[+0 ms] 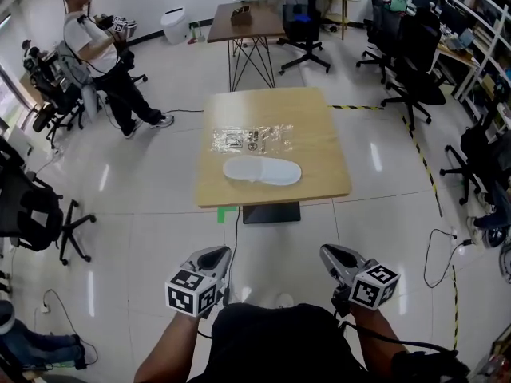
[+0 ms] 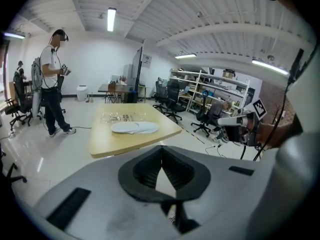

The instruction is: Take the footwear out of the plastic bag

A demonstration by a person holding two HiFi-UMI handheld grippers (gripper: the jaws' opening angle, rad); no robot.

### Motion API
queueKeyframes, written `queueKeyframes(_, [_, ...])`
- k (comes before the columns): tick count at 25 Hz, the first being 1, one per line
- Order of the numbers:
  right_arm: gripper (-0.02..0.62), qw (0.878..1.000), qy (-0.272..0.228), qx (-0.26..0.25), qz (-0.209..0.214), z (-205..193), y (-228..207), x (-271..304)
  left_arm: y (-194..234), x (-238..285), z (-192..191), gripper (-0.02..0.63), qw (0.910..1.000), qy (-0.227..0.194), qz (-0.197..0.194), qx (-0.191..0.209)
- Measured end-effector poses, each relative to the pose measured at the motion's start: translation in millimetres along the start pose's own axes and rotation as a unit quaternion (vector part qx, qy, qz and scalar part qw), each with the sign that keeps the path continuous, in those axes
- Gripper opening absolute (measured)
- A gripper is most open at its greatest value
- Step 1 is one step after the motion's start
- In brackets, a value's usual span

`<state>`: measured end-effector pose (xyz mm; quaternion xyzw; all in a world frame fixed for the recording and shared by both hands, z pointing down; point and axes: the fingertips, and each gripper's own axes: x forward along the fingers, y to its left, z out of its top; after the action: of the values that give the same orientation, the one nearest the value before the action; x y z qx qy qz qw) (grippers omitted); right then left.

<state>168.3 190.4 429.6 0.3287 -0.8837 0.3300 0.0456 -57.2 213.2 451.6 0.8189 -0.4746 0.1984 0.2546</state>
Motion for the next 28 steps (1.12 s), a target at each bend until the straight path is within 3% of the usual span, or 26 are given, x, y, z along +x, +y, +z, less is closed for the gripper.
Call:
queueKeyframes(5, [0.002,1.0,-0.026,0.002,0.004,8.5,35.6,-7.2,1.4,-20.8,9.3,0.007,0.9984,-0.021,-0.044,-0.026])
queueKeyframes(12, [0.002,0.997,-0.037,-0.013,-0.067,-19.6,80.2,13.7,17.0,-64.4,-2.7,0.007,0.9957,-0.024,-0.086,0.022])
queueKeyframes(17, [0.001,0.993,-0.033,-0.026,-0.109,-49.7,113.4,11.7,28.3,-89.4,-26.3,0.007,0.9932,-0.024,-0.108,0.035])
queueKeyframes(21, [0.0,0.995,-0.039,0.015,-0.095,-61.1,136.8,13.6,42.4,-102.4,-31.8,0.007,0.9932,-0.02,-0.111,0.03])
queueKeyframes(28, [0.001,0.994,-0.007,-0.007,-0.112,-71.8,137.5,10.1,53.5,-119.5,-32.9,0.007,0.9946,-0.047,-0.092,0.001])
